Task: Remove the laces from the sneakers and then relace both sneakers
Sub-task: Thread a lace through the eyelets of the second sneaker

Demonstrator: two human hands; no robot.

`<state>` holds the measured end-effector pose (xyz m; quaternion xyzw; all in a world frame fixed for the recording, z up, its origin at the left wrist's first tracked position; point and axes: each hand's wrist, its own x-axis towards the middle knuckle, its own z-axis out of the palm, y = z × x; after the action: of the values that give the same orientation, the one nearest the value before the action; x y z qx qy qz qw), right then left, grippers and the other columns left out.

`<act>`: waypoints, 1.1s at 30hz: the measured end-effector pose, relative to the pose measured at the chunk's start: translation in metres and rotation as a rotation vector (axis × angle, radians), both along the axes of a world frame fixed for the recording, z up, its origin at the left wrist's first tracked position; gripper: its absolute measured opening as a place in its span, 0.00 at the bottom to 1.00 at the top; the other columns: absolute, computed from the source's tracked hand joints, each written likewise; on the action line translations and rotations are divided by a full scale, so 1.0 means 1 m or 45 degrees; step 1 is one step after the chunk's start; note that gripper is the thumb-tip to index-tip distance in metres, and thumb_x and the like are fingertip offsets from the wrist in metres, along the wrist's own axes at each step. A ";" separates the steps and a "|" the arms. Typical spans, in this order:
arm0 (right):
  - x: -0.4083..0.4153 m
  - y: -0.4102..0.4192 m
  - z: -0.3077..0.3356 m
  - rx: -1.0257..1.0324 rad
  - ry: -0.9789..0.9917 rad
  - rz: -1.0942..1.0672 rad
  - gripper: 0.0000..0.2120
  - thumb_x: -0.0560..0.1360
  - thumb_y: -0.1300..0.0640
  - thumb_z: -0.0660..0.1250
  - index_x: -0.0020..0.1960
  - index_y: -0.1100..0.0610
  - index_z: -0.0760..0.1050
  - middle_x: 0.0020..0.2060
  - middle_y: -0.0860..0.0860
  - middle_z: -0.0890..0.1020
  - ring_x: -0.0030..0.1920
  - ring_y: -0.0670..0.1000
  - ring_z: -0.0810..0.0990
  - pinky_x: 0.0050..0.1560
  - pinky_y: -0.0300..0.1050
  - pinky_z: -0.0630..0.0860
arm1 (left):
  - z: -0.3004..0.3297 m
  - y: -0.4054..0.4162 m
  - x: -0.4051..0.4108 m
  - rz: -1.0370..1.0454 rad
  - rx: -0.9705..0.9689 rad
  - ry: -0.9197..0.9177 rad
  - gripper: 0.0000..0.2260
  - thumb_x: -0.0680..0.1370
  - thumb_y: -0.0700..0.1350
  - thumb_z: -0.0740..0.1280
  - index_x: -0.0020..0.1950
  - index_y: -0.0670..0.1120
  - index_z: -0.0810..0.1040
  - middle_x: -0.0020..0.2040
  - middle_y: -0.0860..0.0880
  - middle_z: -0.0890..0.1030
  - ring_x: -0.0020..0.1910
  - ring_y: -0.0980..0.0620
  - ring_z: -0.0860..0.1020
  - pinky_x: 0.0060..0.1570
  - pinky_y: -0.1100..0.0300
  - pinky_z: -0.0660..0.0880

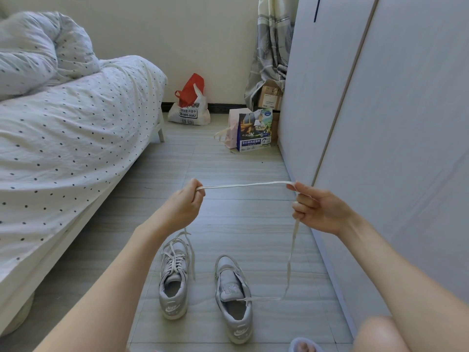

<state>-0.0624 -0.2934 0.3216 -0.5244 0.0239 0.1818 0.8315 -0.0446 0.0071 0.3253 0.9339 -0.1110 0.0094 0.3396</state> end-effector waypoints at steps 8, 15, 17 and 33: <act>-0.002 -0.004 -0.004 0.221 0.105 -0.115 0.06 0.70 0.64 0.61 0.37 0.62 0.77 0.30 0.54 0.76 0.33 0.50 0.79 0.30 0.38 0.75 | -0.003 0.010 -0.001 -0.026 0.008 -0.091 0.08 0.81 0.42 0.57 0.43 0.52 0.70 0.41 0.53 0.77 0.40 0.54 0.76 0.41 0.60 0.71; -0.007 0.006 -0.014 -0.381 0.252 0.362 0.22 0.71 0.47 0.67 0.56 0.62 0.78 0.32 0.53 0.78 0.35 0.51 0.79 0.37 0.43 0.76 | 0.004 0.008 -0.009 -0.111 -0.016 -0.318 0.08 0.80 0.40 0.60 0.53 0.43 0.78 0.38 0.54 0.74 0.39 0.50 0.76 0.45 0.57 0.73; -0.010 0.019 -0.019 -0.505 0.262 0.534 0.30 0.70 0.41 0.66 0.63 0.62 0.72 0.35 0.54 0.80 0.39 0.52 0.81 0.41 0.45 0.77 | 0.008 0.003 -0.013 -0.178 -0.021 -0.405 0.09 0.80 0.42 0.61 0.56 0.44 0.79 0.40 0.55 0.73 0.38 0.53 0.75 0.44 0.57 0.73; -0.011 0.069 0.014 -0.171 -0.134 0.276 0.13 0.73 0.50 0.63 0.48 0.59 0.78 0.22 0.44 0.59 0.26 0.45 0.57 0.29 0.37 0.61 | -0.007 -0.017 -0.011 -0.142 0.341 -0.273 0.15 0.82 0.47 0.55 0.53 0.42 0.80 0.49 0.47 0.80 0.48 0.48 0.77 0.49 0.56 0.72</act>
<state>-0.0737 -0.2241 0.3358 -0.5871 -0.0643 0.2408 0.7702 -0.0556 -0.0097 0.3185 0.9569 -0.1985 0.0751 0.1983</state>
